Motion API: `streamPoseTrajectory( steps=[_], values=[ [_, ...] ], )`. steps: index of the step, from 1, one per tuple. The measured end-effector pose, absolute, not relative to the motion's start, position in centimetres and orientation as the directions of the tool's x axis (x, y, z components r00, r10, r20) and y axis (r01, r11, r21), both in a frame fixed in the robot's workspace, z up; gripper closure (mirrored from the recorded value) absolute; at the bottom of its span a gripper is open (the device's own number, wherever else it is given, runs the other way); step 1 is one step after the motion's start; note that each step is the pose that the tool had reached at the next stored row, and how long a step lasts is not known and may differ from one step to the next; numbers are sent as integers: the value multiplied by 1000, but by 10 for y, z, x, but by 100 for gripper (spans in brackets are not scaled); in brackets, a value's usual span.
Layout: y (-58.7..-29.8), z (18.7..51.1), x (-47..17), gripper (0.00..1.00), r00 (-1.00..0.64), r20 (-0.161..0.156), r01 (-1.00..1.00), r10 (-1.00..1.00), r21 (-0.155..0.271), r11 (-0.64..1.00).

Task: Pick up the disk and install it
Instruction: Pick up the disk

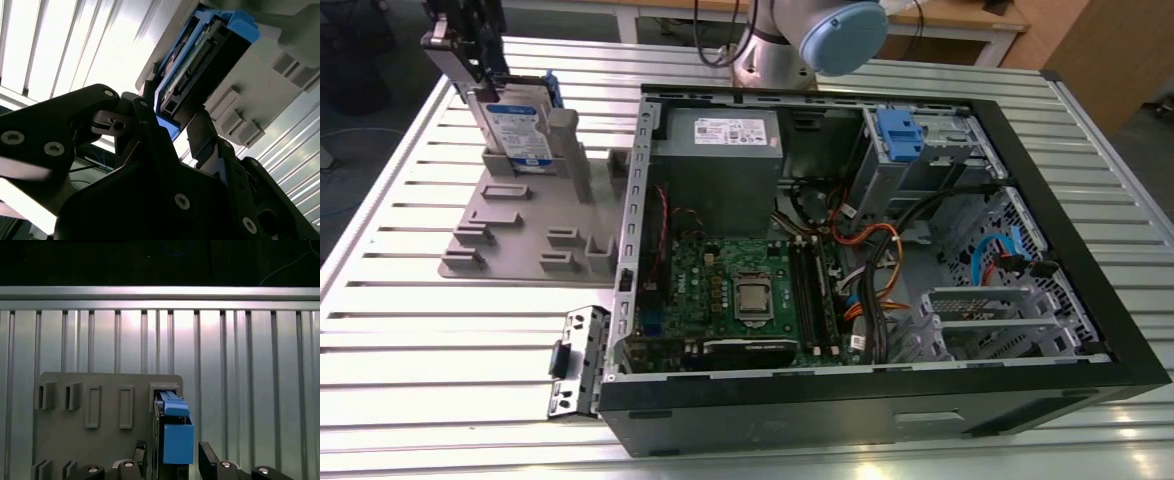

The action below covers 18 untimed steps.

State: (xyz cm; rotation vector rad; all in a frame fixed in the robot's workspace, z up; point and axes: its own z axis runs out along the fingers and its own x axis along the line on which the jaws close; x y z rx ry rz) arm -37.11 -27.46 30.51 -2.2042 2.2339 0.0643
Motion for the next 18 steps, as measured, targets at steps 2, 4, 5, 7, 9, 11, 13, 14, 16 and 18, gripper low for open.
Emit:
streamPoseTrajectory(
  steps=[2,4,5,7,9,11,13,14,16,18],
  values=[
    [-273,301,-371,47,-10,-31,-1000,-999,27,9],
    [-272,298,-371,47,-10,-31,-1000,-999,27,9],
    [-271,296,-371,47,-10,-31,-1000,-999,27,9],
    [-271,292,-371,47,-10,-31,-1000,-999,27,9],
    [-271,289,-371,47,-10,-31,-1000,-999,27,9],
    [-271,285,-371,47,-10,-31,-1000,-999,27,9],
    [-271,282,-371,47,-10,-31,-1000,-999,27,9],
    [-271,280,-371,47,-10,-31,-1000,-999,27,9],
    [-271,278,-372,47,-10,-31,-1000,-999,27,9],
    [-271,278,-372,47,-10,-30,-1000,-999,27,9]
  ],
)
